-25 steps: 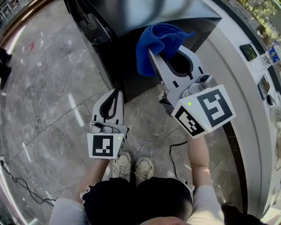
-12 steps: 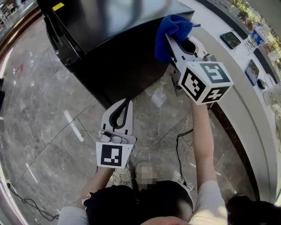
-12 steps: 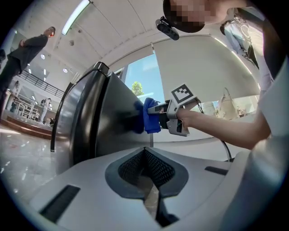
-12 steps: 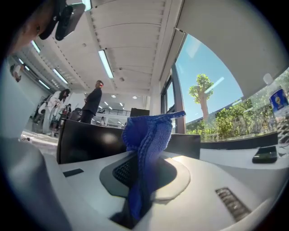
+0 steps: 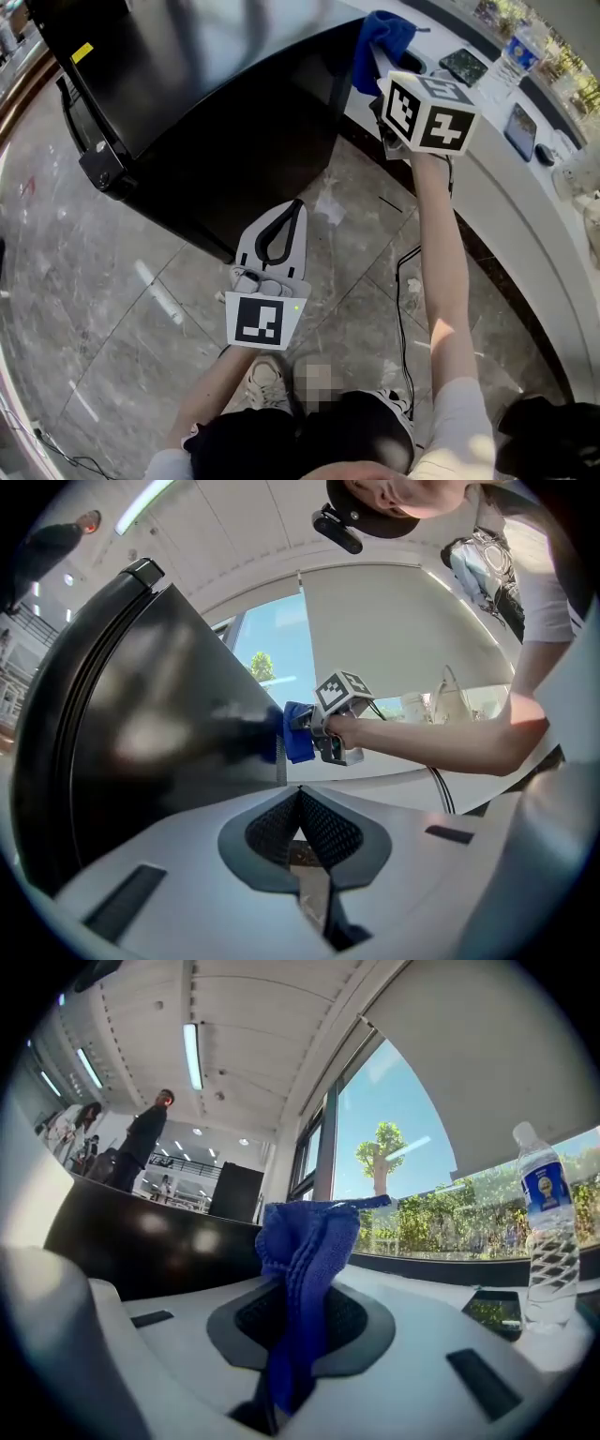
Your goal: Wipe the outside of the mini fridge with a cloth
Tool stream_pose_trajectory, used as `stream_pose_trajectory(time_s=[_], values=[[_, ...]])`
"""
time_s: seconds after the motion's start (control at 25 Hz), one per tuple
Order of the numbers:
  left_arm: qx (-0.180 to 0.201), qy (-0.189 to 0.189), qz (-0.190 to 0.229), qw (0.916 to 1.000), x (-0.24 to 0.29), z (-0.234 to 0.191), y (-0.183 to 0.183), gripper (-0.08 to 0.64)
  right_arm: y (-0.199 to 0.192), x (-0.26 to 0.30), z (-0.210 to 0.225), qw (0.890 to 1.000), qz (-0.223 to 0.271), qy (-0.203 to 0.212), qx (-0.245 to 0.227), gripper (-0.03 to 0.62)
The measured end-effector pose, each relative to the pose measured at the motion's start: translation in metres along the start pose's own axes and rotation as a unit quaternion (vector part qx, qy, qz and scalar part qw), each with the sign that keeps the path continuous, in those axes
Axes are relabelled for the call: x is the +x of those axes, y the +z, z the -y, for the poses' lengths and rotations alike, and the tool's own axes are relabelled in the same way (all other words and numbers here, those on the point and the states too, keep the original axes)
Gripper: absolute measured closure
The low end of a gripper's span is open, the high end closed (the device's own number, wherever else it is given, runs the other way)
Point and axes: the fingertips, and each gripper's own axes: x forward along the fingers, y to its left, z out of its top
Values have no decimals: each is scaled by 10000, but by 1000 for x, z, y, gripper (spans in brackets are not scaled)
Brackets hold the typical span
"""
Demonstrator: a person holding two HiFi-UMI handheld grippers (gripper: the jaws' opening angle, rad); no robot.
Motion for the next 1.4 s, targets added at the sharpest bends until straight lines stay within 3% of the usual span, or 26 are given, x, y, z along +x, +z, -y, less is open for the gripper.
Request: stream_pose_trajectory(time_s=[0.2, 0.32, 0.4, 0.48, 0.64, 0.88, 1.04, 1.12, 1.4], values=[[63, 41, -135, 9999, -3, -5, -9, 555, -8, 8, 25, 9994, -152, -300, 110, 517], [-86, 185, -55, 9998, -11, -9, -5, 555, -14, -8, 21, 9994, -12, -228, 270, 517], [-108, 251, -134, 9995, -21, -11, -7, 555, -16, -34, -1, 9985, 267, 108, 465, 517], [-19, 271, -255, 9993, -29, -13, -12, 555, -12, -67, -40, 9926, 613, 761, 725, 517], [70, 362, -302, 9989, -40, -13, -20, 555, -8, -128, -142, 9592, 908, 2409, 1169, 517], [-1, 616, -424, 9972, -65, -22, -29, 555, -7, -158, -259, 9168, 791, 3807, 912, 517], [-3, 725, -545, 9959, -76, -30, -38, 555, -7, -162, -308, 8929, 713, 4370, 822, 517], [-5, 769, -523, 9957, -77, -33, -39, 555, -8, -161, -327, 8859, 680, 4535, 706, 517], [-46, 705, -483, 9963, -72, -29, -40, 555, 0, -146, -347, 8923, 858, 4405, 484, 517]])
